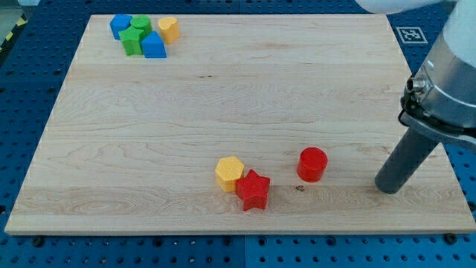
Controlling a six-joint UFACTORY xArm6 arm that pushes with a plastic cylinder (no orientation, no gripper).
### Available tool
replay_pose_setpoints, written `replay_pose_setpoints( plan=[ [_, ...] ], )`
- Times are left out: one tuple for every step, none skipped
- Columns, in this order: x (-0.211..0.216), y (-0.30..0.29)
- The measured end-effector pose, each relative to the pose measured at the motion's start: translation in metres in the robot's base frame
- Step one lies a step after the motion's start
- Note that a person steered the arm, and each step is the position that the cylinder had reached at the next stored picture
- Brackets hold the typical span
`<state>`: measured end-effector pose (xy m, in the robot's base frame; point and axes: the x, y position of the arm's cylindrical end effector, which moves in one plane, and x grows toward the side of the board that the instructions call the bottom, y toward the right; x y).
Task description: Push the red circle into the triangle and heart
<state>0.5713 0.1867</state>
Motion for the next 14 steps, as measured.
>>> replay_pose_setpoints(
  plan=[
    [-0.012, -0.067],
    [-0.054, -0.110],
    [-0.095, -0.140],
    [-0.088, -0.140],
    [-0.051, -0.131],
    [-0.032, -0.143],
    [-0.052, -0.178],
    [-0.106, -0.206],
    [-0.129, -0.214],
    [-0.106, -0.207],
    [-0.090, -0.171],
    [-0.116, -0.168],
    [-0.162, -0.202],
    [-0.199, -0.230]
  ],
)
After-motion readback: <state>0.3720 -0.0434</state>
